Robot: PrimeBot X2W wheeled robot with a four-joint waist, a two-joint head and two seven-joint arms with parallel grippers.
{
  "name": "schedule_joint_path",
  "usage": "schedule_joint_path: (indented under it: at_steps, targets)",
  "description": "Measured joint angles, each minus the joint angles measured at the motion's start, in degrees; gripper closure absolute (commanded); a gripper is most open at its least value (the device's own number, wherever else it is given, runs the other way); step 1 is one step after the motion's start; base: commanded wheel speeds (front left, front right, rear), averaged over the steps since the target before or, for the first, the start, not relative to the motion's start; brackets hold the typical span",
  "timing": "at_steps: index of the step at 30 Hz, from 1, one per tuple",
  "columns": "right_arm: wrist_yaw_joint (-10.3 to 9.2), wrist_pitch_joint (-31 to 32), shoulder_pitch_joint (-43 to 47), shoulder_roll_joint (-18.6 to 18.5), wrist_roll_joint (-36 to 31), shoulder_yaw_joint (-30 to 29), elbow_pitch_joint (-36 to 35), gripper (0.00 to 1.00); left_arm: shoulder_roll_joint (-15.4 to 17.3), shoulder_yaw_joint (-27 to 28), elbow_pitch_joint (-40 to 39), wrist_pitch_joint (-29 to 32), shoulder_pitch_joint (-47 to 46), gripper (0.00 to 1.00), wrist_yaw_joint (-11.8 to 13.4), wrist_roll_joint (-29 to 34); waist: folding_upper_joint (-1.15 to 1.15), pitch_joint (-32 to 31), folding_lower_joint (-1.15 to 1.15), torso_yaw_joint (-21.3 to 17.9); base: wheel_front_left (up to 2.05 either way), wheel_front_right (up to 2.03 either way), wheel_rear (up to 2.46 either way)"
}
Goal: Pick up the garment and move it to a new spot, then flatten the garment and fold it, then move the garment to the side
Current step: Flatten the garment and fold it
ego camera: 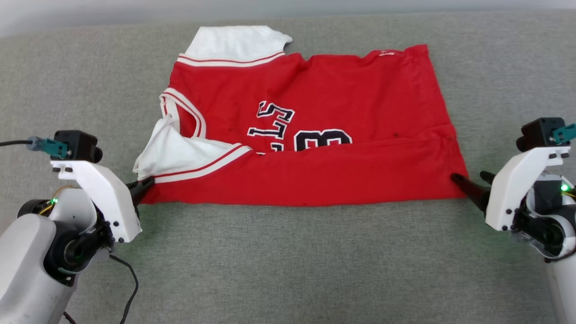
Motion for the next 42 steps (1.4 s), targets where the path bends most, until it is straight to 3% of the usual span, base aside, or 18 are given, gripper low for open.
schedule_joint_path:
  at_steps: [7, 8, 9, 10, 11, 20, 29, 42]
  targets:
    - [0.00, 2.21, -3.58, 1.29, -0.02, 0.57, 6.93, 0.00, -0.37, -0.76, -1.83, 0.34, -0.88, 1.00, 0.56, 0.78, 0.00, 1.96, 0.00, 1.93, 0.00, 0.00, 0.00]
    - [0.00, 2.53, -3.81, 1.29, 0.00, 0.76, 7.33, 0.05, -0.41, -0.86, -1.93, 0.34, -0.89, 1.00, 0.60, 0.85, 0.00, 2.05, 0.00, 2.03, 0.00, 0.00, 0.00]
    - [0.00, 2.90, -4.15, 1.26, 0.02, 1.07, 7.71, 0.56, -0.42, -0.89, -2.02, 0.34, -0.89, 1.00, 0.63, 0.85, 0.00, 2.09, 0.00, 2.05, 0.00, 0.00, 0.00]
    - [-0.01, 3.05, -4.41, 1.26, 0.31, 1.18, 8.13, 0.87, -0.44, -0.93, -2.04, 0.34, -0.88, 1.00, 0.75, 0.85, 0.00, 2.10, 0.00, 2.03, 0.00, 0.00, 0.00]
    - [-0.01, 3.09, -4.58, 1.22, 0.59, 1.27, 8.42, 1.00, -0.46, -0.96, -2.05, 0.34, -0.88, 1.00, 0.84, 0.83, 0.00, 2.10, 0.00, 2.00, 0.00, 0.00, 0.00]
    - [-0.01, 1.80, -5.50, 0.69, 1.66, 4.34, 8.83, 1.00, -0.64, -0.77, -2.48, 0.30, -0.02, 1.00, 1.30, -0.02, 0.00, 0.93, 0.00, 1.44, 0.00, 0.00, 0.00]
    - [-0.01, 0.89, -4.91, 0.25, 2.80, 7.58, 6.65, 1.00, -0.15, -0.10, -3.36, 0.34, 3.39, 1.00, 1.83, -1.85, 0.00, -4.54, 0.00, 0.50, 0.00, 0.00, 0.00]
    - [-0.01, 2.96, 8.24, -1.45, 4.55, 6.86, 2.01, 1.00, 1.01, 1.22, -7.99, -1.36, 17.86, 1.00, 5.68, -5.34, 0.00, -14.92, 0.00, 0.86, 0.00, 0.00, 0.00]
